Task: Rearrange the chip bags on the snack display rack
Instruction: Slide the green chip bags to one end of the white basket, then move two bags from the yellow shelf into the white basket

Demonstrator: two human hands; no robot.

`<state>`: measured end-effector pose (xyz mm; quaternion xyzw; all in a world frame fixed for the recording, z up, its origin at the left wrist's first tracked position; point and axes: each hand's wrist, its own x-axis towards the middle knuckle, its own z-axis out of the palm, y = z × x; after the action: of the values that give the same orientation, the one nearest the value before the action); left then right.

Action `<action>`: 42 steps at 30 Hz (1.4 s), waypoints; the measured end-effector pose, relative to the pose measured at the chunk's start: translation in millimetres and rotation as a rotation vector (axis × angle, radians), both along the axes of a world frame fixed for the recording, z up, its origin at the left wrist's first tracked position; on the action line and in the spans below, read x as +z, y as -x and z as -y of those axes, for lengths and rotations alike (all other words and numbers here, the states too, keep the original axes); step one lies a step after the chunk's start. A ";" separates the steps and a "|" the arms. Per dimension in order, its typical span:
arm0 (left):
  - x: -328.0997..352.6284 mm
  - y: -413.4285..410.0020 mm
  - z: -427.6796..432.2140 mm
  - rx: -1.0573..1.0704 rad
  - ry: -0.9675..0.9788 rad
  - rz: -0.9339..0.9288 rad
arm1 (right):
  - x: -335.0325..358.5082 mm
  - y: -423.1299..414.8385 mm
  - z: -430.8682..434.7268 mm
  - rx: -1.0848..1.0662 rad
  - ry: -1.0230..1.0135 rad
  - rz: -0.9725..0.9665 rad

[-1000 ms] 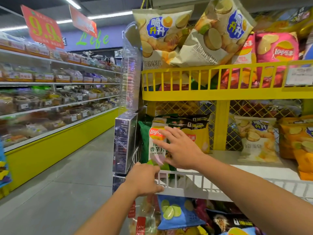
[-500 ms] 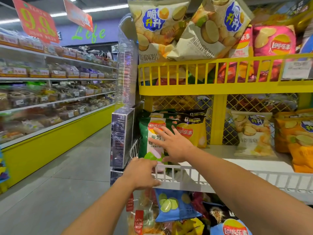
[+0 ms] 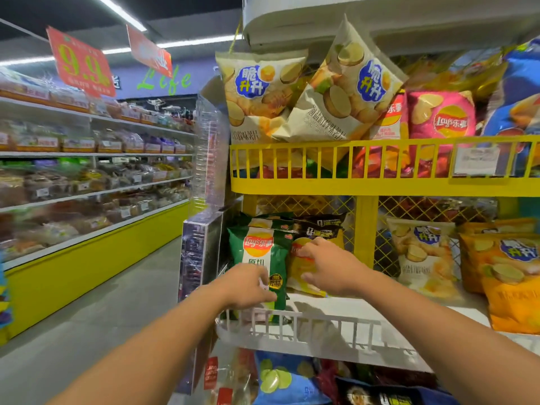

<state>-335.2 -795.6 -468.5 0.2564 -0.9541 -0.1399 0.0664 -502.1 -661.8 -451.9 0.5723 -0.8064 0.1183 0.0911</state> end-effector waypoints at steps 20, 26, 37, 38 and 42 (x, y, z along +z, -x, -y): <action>229.8 7.8 -60.0 -0.007 0.321 0.123 | 210.1 -1.3 -93.1 0.077 -0.082 -0.027; 259.5 -7.2 -52.2 0.054 0.313 0.065 | 238.7 3.7 -86.9 0.009 0.001 -0.011; 268.6 -6.3 -1.9 0.436 0.188 -0.660 | 247.0 30.2 -51.6 -0.355 0.558 0.547; 268.4 -3.5 -0.7 0.448 0.202 -0.687 | 246.2 29.7 -45.8 -0.356 0.591 0.599; 266.3 11.0 2.1 0.404 0.292 -0.724 | 244.1 31.9 -26.1 -0.355 0.738 0.712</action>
<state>-346.2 -797.7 -202.2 0.3600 -0.8098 -0.0687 0.4582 -534.0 -635.7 -207.8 0.2820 -0.7765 0.5629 0.0259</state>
